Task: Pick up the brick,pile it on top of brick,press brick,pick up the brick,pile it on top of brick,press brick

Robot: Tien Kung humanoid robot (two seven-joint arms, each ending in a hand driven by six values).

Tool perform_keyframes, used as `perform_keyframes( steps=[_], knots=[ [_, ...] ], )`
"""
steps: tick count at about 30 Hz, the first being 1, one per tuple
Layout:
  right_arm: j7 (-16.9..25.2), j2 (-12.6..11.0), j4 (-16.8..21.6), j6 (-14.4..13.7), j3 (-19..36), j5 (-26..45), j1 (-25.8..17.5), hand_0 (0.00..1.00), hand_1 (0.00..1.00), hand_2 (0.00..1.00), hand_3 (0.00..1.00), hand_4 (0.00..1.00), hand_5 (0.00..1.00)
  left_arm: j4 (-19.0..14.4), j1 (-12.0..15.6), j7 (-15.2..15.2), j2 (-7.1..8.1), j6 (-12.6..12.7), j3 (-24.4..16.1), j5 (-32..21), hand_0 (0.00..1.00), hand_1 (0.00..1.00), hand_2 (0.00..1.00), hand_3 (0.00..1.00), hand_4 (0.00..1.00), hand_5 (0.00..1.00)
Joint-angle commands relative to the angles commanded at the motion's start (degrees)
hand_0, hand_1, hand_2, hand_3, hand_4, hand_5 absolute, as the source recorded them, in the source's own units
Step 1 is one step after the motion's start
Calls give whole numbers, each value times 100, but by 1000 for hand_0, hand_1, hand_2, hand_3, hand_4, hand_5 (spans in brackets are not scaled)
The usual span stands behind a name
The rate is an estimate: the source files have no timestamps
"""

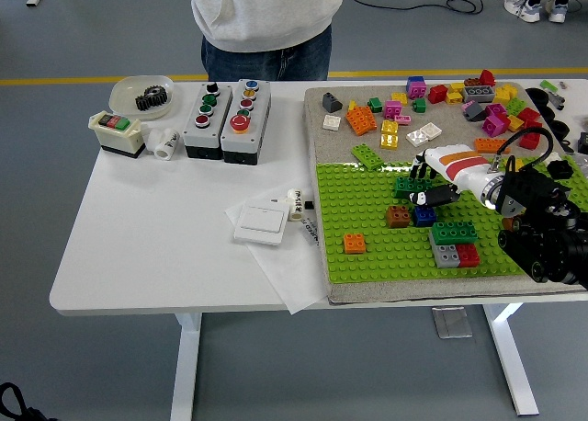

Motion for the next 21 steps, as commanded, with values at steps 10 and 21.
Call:
perform_keyframes(
  steps=[10,21],
  knots=[
    [48,-6,23,-33,3,-50,10,315,455,527,523,723,496,5,5,-8,-3,19,5,-15,770,760,767,597,667,591],
    [172,-77,92,-137,70,-164,29,288,446,519,518,696,495,13,35,-12,-4,26,7,-35,769,759,767,597,666,591]
  ],
)
